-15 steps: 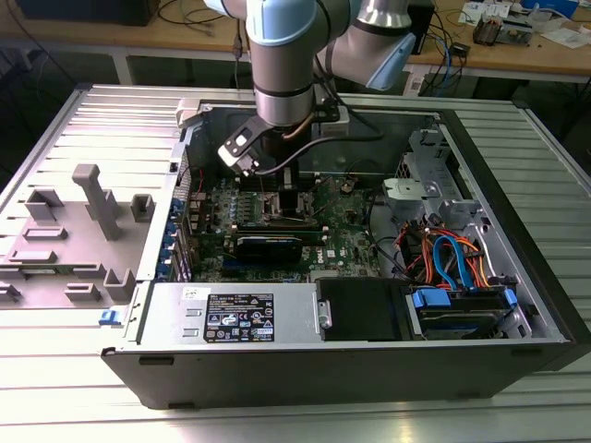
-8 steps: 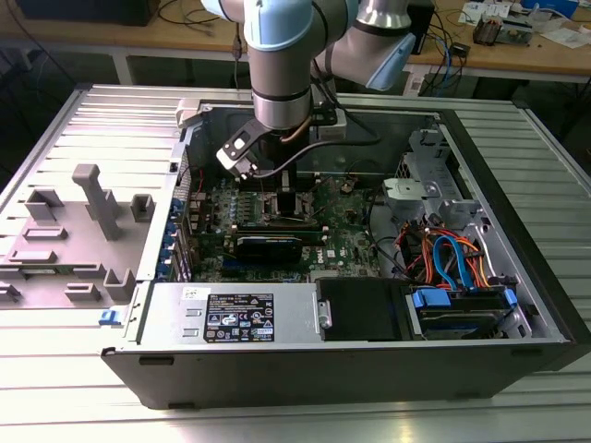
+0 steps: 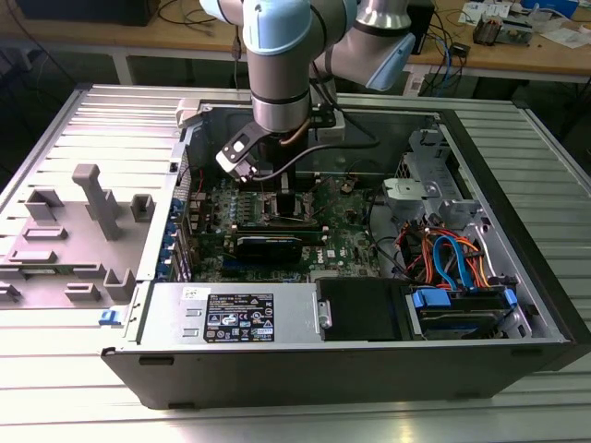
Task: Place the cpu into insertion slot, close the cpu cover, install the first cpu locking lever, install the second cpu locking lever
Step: 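Place the cpu into insertion slot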
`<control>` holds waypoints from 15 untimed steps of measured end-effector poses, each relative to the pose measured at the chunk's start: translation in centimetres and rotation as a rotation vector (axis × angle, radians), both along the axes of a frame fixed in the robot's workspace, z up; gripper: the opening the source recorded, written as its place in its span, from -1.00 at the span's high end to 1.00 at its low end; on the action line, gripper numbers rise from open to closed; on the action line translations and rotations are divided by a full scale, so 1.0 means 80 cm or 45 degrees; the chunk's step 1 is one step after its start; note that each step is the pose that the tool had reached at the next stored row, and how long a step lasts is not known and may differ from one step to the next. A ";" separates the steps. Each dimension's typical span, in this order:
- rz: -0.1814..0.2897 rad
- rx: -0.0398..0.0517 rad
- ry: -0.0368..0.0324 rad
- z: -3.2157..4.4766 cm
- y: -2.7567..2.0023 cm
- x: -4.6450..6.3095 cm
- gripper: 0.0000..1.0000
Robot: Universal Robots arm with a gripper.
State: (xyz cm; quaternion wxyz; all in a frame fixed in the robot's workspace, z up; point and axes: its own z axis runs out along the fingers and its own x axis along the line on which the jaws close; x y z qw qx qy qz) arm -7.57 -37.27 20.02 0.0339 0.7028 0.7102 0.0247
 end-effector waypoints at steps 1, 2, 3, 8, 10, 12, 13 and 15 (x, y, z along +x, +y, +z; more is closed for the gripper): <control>0.000 0.000 -0.0001 -0.0003 0.0000 0.000 -0.08; 0.000 0.000 -0.0001 -0.0006 0.0000 0.000 -0.08; 0.000 0.000 -0.0002 -0.0010 0.0000 0.000 -0.08; -0.003 0.000 -0.0001 -0.0021 0.0001 0.000 -0.08; -0.003 0.000 -0.0001 -0.0021 0.0001 0.000 -0.08; -0.003 0.000 -0.0001 -0.0021 0.0000 0.000 -0.08; -0.003 0.000 -0.0002 -0.0022 0.0001 0.000 -0.08; -0.003 0.000 -0.0002 -0.0022 0.0001 0.000 -0.08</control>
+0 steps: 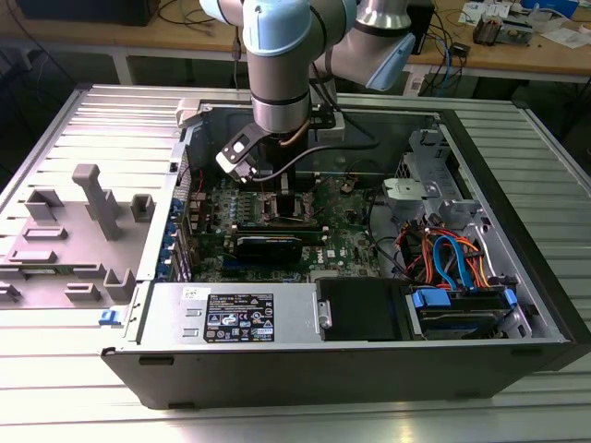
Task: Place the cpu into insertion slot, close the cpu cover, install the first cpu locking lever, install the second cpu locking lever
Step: 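Place the cpu into insertion slot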
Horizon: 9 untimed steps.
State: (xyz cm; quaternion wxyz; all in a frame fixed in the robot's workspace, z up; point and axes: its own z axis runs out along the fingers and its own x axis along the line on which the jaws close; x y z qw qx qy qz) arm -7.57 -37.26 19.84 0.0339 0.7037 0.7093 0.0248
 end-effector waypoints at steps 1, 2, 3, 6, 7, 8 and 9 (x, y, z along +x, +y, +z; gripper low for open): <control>0.000 0.000 0.0000 0.0000 0.0000 0.000 -0.08; 0.000 0.000 0.0000 0.0000 0.0000 0.000 -0.08; 0.000 0.000 0.0001 0.0000 0.0000 0.000 -0.08; -0.004 0.000 0.0000 -0.0001 0.0001 0.001 -0.08; -0.004 0.000 0.0000 -0.0001 0.0001 0.001 -0.08; -0.004 0.000 0.0000 -0.0001 0.0000 0.001 -0.08; -0.004 0.000 0.0000 -0.0001 0.0000 0.001 -0.08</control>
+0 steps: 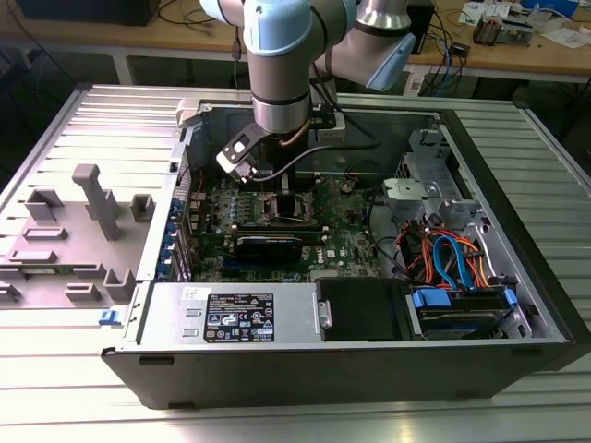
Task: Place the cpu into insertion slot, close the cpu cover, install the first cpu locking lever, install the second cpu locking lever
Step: 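Place the cpu into insertion slot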
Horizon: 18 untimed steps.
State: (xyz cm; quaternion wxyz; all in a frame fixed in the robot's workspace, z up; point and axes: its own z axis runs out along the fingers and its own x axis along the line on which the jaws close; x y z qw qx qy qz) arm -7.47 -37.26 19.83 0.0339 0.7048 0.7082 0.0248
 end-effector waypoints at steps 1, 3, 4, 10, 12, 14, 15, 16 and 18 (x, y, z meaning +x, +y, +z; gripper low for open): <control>0.000 0.000 0.0000 0.0000 0.0000 0.000 -0.08; 0.000 0.000 0.0000 0.0000 0.0000 0.000 -0.08; 0.000 0.000 0.0001 0.0000 0.0000 0.000 -0.08; 0.000 0.000 0.0001 0.0000 0.0000 0.000 -0.11; 0.000 0.000 0.0001 0.0000 0.0000 0.000 -0.23; 0.000 0.000 0.0001 0.0000 0.0000 0.000 -0.23; 0.000 0.000 0.0001 0.0000 0.0000 0.000 -0.23; 0.000 0.000 0.0001 0.0000 0.0000 0.000 -0.23; 0.000 0.000 0.0001 0.0000 0.0000 0.000 -0.23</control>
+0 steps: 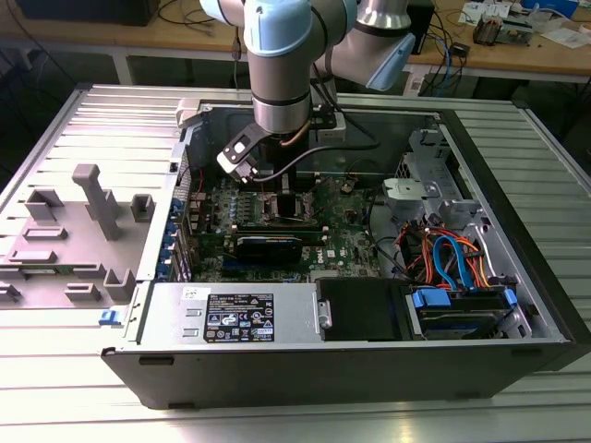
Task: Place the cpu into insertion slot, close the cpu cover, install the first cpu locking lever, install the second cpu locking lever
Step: 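Place the cpu into insertion slot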
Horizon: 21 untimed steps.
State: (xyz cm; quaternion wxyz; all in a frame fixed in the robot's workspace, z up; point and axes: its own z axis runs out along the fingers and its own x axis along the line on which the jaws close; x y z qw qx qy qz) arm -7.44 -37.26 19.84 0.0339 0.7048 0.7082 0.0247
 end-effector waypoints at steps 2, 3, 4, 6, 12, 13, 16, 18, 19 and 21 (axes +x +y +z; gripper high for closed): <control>0.000 0.000 0.0000 0.0001 0.0000 0.000 -0.23; 0.000 0.000 -0.0001 0.0003 0.0001 0.000 -0.23; 0.000 0.000 0.0001 0.0009 0.0000 0.000 -0.23; 0.000 0.000 0.0000 0.0013 0.0000 0.000 -0.23; 0.000 0.000 0.0000 0.0058 0.0000 0.000 -0.23; 0.000 0.000 0.0001 0.0067 0.0000 0.000 -0.23; 0.000 0.000 0.0000 0.0107 0.0000 0.000 -0.23; 0.000 0.000 0.0001 0.0151 0.0000 0.000 -0.23; 0.000 0.000 0.0005 0.0192 0.0000 0.000 -0.23; 0.000 0.000 0.0011 0.0228 0.0000 0.000 -0.23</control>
